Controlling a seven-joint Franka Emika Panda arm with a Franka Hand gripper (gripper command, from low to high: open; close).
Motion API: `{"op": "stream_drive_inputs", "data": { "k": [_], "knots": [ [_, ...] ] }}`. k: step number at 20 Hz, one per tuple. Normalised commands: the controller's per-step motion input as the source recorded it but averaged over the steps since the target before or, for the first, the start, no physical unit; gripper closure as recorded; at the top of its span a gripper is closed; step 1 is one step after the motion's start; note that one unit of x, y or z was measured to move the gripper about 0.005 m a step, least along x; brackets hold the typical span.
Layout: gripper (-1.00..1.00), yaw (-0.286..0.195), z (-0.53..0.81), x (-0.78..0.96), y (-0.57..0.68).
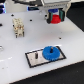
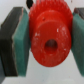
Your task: Insert the blue gear onto the right peg, followed by the red gear
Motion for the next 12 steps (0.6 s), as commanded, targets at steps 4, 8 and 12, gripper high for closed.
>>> {"op": "stream_drive_inputs", "data": {
  "k": [4,8,12],
  "knots": [
    [1.00,0.000,0.31,0.88,-0.05],
    [1.00,0.000,0.27,0.84,-0.10],
    [1.00,0.000,0.24,0.81,-0.15]
  ]
}}
